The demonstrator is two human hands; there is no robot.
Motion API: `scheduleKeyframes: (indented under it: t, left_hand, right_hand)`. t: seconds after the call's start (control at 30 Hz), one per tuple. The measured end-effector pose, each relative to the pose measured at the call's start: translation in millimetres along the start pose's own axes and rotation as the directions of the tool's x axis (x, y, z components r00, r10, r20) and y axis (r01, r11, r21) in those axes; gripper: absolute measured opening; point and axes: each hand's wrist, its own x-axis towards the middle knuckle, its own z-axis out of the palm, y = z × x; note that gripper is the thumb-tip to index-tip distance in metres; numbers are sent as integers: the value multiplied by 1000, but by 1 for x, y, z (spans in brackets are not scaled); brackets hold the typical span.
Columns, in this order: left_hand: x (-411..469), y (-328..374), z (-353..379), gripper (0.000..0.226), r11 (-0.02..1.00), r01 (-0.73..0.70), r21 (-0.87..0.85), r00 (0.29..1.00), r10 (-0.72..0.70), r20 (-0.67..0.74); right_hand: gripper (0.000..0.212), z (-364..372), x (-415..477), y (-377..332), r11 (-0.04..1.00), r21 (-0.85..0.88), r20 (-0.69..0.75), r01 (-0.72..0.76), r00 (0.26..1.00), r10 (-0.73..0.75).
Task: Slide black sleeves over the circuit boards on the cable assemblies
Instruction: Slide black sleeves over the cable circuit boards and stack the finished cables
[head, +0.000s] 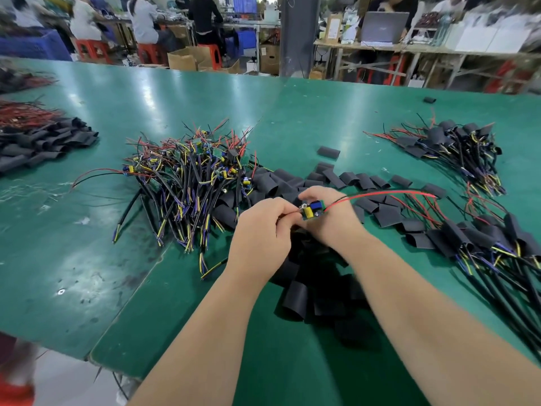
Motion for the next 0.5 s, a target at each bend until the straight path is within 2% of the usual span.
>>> scheduleKeyframes:
  t: [0.13, 0.17, 0.2, 0.27, 0.37, 0.43, 0.5]
  left_hand:
    - [0, -5, -1, 9, 1000, 18, -4, 999, -18, -43]
    - [0, -5, -2, 9, 1000, 16, -7, 998, -16, -58]
    - [0, -4, -2, 9, 1000, 13, -6, 997, -13, -75]
    - [1, -4, -4, 8, 1000, 10, -4, 995, -11, -104]
    - [1, -4, -7, 8, 1000, 16, -3, 991, -17, -136]
    - [0, -5, -9, 7, 1000, 16, -2, 990, -16, -140]
    - [0, -5, -10, 7, 1000, 16, -1, 991, -16, -133]
  right_hand:
    - [23, 8, 6, -7, 999, 37, -3, -24, 1000, 24]
    - [16, 8, 10, -10, 998, -47, 14, -29, 999, 30]
    - [19, 7, 13, -13, 983, -179, 49, -29, 998, 38]
    - [33, 6, 18, -18, 942, -334, 124, -43, 988, 90]
    - [19, 4, 17, -17, 970, -230, 86, -83, 991, 105]
    - [14, -3, 9, -12, 984, -163, -77, -73, 995, 61]
    - [12, -16, 0, -3, 999, 35, -230, -41, 972, 47]
